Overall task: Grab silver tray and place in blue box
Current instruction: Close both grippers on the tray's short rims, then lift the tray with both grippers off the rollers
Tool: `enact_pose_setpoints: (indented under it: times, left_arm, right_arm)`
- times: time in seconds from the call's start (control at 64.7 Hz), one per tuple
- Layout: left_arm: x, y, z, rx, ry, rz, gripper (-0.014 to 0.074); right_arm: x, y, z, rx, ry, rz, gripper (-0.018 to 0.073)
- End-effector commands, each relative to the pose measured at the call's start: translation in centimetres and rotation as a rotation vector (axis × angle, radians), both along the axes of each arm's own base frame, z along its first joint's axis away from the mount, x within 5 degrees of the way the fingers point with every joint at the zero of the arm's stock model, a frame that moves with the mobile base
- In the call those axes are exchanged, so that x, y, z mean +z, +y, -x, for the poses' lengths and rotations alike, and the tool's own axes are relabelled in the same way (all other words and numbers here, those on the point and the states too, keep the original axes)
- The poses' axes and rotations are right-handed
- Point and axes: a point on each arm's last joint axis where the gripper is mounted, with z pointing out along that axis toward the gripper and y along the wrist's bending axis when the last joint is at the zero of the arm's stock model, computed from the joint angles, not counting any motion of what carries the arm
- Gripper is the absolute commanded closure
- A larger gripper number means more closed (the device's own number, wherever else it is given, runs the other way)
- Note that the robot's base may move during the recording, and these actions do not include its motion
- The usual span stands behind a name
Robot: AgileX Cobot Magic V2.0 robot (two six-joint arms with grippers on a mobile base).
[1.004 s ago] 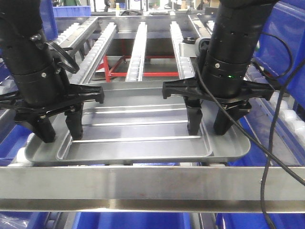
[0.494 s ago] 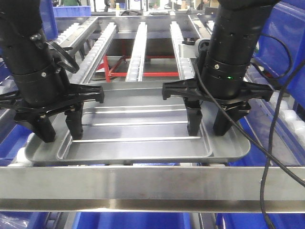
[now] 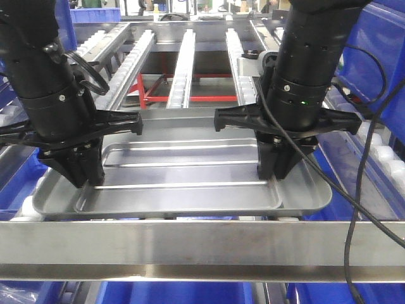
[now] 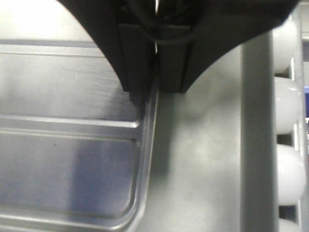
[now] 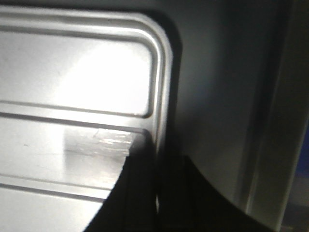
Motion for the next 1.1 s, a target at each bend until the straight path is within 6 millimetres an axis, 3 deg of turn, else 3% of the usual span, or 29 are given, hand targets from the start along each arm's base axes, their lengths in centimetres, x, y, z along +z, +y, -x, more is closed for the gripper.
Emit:
enact_pose_setpoints:
  times: [0.0,0.093,0.293,0.463,0.633,0.896,1.081]
  left_arm:
    - [2.2,-0.2,-0.1,-0.002,-0.064,0.037,0.0701]
    - [2.9,-0.2,-0.1,0.002,-0.058,0.038,0.0701]
    - [6.3,0.1,0.4,0.014,-0.076,0.051,0.0700]
    - [9.2,0.2,2.6,0.027,-0.095,0.056,0.0700]
    - [10.7,-0.3,5.3,0.016,-0.100,0.030,0.0700]
    - [11.0,-0.5,9.7,-0.007,-0.075,0.056,0.0700]
    - [11.1,0.0,12.2,-0.021,-0.077,0.080,0.0700]
  right_arm:
    - [2.5,0.1,-0.4,0.016,-0.089,-0.030,0.0510]
    - [3.0,0.0,-0.1,0.005,-0.085,-0.033,0.0510]
    - [5.7,-0.6,0.9,-0.024,-0.113,-0.060,0.0510]
    - [9.0,-1.3,3.0,-0.029,-0.127,-0.068,0.0510]
    - [11.2,-1.6,5.3,-0.040,-0.182,-0.093,0.0510]
    - [10.4,-2.6,10.9,-0.056,-0.186,-0.091,0.0510]
    - [9.9,-3.1,12.7,-0.067,-0.197,-0.100,0.0510]
